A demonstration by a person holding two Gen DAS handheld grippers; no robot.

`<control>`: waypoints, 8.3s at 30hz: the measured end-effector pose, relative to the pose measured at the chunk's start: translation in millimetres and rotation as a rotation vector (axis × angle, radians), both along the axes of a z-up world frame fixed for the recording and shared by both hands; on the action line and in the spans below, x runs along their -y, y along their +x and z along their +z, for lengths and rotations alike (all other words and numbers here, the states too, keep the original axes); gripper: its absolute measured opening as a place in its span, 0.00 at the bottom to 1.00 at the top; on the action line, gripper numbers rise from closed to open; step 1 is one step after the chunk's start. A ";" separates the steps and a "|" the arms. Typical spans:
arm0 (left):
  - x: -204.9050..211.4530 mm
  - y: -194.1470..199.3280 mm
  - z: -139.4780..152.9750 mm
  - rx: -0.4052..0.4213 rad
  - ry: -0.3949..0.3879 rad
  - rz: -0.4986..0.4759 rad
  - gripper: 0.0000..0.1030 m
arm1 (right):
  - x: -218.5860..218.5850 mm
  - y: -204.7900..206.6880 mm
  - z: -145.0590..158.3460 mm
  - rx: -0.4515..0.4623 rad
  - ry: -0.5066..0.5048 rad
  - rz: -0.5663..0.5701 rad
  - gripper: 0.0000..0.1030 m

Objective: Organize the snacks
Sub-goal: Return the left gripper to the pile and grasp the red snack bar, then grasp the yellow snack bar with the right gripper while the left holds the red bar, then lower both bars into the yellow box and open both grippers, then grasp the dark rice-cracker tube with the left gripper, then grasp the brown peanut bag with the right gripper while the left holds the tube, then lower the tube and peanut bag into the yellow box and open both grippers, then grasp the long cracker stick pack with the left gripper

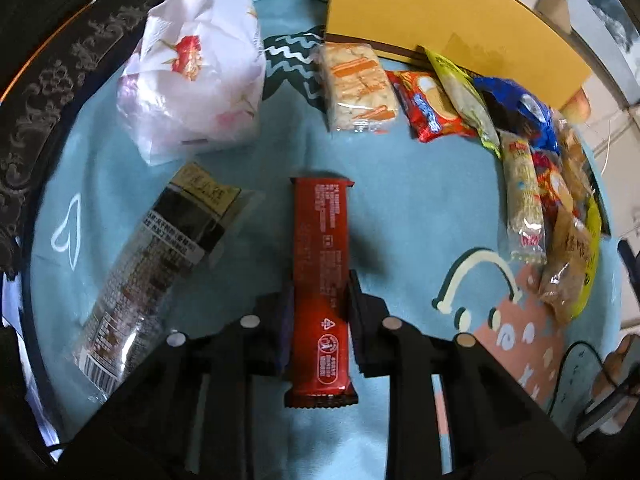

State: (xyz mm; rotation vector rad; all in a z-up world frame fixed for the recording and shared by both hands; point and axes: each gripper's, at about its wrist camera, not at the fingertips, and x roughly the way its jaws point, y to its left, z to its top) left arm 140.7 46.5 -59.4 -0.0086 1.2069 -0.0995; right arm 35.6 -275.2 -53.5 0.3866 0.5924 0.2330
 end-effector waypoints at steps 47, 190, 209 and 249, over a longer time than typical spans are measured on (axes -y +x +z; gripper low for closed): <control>65.3 -65.7 43.3 0.197 -0.050 -0.183 0.23 | 24.0 15.5 27.0 -0.164 0.014 -0.046 0.19; 91.0 -50.2 122.4 0.359 -0.105 -0.118 0.35 | -24.1 -8.3 141.3 0.067 -0.158 0.058 0.30; 141.3 135.1 157.6 0.403 -0.276 -0.060 0.35 | 2.6 158.3 141.3 0.113 -0.172 -0.049 0.31; 116.6 10.2 42.7 0.229 -0.156 -0.016 0.92 | 19.0 21.8 29.0 -0.097 0.029 -0.173 0.99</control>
